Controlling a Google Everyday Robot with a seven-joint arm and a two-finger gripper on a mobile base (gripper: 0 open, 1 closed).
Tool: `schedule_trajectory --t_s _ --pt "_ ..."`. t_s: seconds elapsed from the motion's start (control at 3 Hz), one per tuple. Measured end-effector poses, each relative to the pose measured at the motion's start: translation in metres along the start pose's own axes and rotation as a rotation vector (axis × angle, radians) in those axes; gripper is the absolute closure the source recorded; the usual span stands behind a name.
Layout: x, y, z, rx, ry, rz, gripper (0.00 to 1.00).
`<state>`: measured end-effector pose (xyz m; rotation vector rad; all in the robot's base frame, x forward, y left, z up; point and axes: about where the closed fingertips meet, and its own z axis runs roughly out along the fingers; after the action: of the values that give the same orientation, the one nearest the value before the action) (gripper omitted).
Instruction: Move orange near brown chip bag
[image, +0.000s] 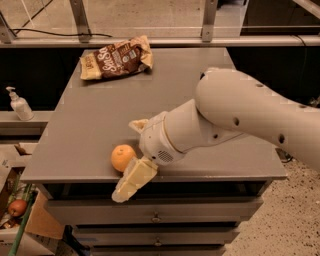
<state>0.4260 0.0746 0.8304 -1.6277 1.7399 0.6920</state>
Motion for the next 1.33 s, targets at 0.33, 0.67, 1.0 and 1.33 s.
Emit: schedule_trajectory --t_s 0.33,0.67,1.0,1.33 --pt "-0.001 0.002 0.013 -0.012 -0.008 -0.003 0.17" --pt "0.003 0.000 0.016 -0.011 -0.006 0.000 0.41" --pt "0.007 -0.014 0.009 0.012 0.002 -0.013 0.64" --pt "0.005 -0.048 -0.009 0.068 0.016 -0.038 0.88"
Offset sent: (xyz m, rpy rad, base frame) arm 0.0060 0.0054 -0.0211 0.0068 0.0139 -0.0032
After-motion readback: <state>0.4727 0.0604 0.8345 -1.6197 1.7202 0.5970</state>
